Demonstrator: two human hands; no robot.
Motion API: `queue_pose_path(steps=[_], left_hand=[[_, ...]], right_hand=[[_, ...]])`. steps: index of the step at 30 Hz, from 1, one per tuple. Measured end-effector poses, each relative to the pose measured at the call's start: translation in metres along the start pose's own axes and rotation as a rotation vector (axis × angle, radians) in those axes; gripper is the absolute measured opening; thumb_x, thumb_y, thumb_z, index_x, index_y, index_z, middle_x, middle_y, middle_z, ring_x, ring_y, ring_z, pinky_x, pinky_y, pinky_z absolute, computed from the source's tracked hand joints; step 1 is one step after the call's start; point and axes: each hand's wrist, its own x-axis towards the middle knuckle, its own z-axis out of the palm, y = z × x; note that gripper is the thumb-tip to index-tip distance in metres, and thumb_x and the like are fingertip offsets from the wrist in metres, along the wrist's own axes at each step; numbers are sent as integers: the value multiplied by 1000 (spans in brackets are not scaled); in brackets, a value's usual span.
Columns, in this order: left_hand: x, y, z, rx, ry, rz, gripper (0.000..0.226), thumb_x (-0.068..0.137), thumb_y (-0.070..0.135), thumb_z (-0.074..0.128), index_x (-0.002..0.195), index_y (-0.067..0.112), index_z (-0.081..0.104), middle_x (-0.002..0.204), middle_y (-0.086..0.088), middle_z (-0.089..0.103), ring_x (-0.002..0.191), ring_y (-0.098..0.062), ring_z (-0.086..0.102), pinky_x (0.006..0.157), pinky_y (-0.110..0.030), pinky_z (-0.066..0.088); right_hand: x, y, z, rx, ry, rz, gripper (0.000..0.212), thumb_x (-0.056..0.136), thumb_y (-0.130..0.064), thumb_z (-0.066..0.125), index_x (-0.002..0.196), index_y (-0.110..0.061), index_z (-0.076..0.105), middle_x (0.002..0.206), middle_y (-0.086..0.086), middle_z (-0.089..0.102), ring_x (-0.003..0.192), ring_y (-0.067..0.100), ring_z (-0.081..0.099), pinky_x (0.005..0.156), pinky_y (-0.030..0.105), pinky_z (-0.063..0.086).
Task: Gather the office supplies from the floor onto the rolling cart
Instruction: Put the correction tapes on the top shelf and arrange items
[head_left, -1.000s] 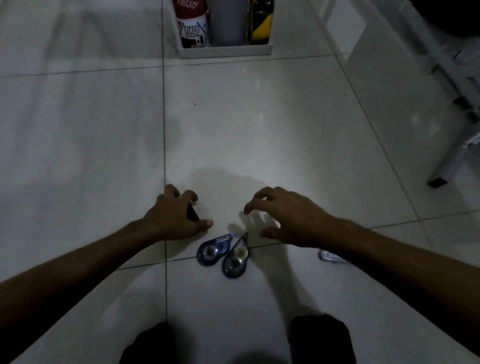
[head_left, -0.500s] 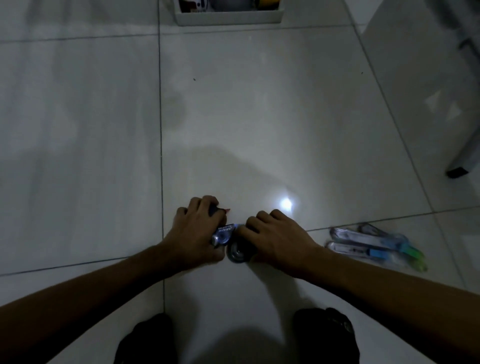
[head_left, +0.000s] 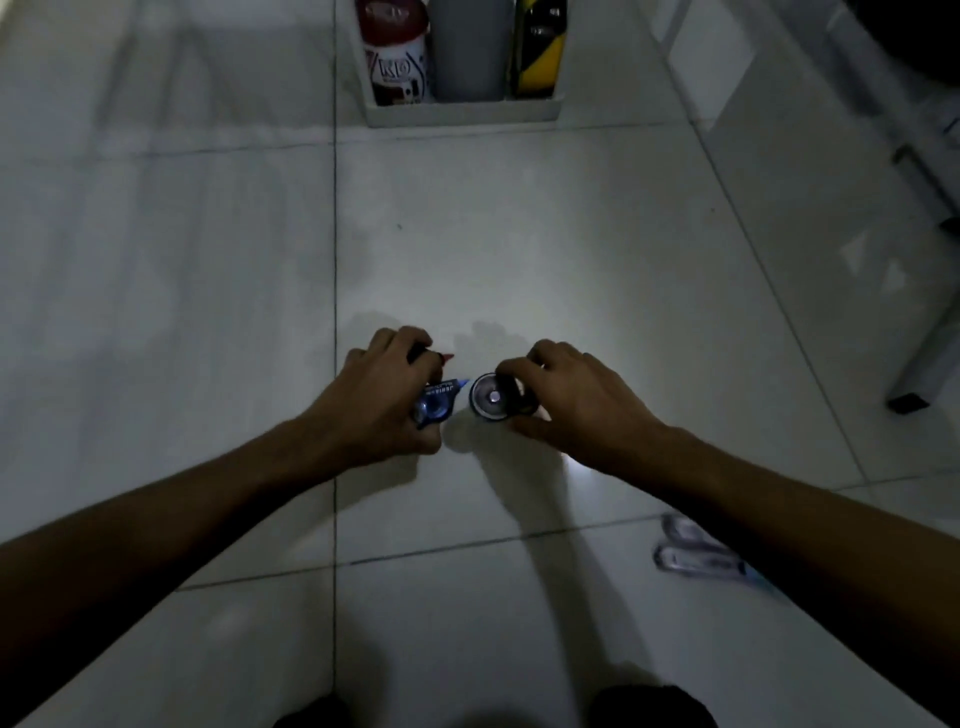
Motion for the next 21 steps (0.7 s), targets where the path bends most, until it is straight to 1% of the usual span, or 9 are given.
queue_pose_path(steps=[2,5,8,12,14,17,19,21], left_hand=[[14,-6,-29,-32,51,-30,59,60,48,72,108,18,54,129,-5,42,115,-24,40,89,-44,46],[37,-12,-74,-128,142,-67,54,55,51,66,99,23,53,117,2,42,105,-18,41,84,-41,49],[58,-19,-111,-245,254,-94,48,54,47,68,94,25,52,109,6,41,100,-15,43,81,-36,51],[78,-30,-168,-300,331,-110,48,53,44,70,93,25,52,107,5,41,96,-15,43,77,-30,51],[82,-33,-203,-313,350,-117,48,54,42,72,94,25,52,108,5,41,97,-15,43,78,-27,50],[86,-36,-265,-325,436,-121,48,56,40,76,95,23,53,106,6,43,97,-14,45,77,-16,45],[88,-35,-305,-329,481,-115,48,55,42,75,94,24,54,105,6,44,97,-14,46,77,-15,44],[88,-33,-349,-339,529,-95,49,55,46,75,95,25,54,105,6,44,96,-13,49,77,-15,46]], right_hand=[[19,6,-23,32,45,34,51,83,-41,68,128,-21,53,112,4,56,95,22,54,72,25,36],[51,11,-54,119,112,91,51,82,-44,70,125,-22,55,106,1,57,88,17,55,69,25,41],[84,13,-82,189,174,144,49,81,-47,70,123,-26,56,102,-4,54,83,13,54,68,27,46],[124,17,-133,219,240,190,49,81,-47,70,123,-26,56,102,-5,53,82,10,50,68,23,40],[140,14,-170,279,259,213,50,81,-46,71,123,-24,57,105,-4,56,83,10,52,71,22,43],[160,0,-237,449,293,234,44,81,-45,72,119,-23,61,105,-5,60,83,8,57,72,22,48],[169,-9,-277,502,309,222,36,82,-45,71,111,-25,62,99,-9,63,81,4,57,67,15,46],[178,-18,-322,599,319,216,26,83,-44,70,102,-29,61,92,-16,63,81,0,59,61,7,42]])
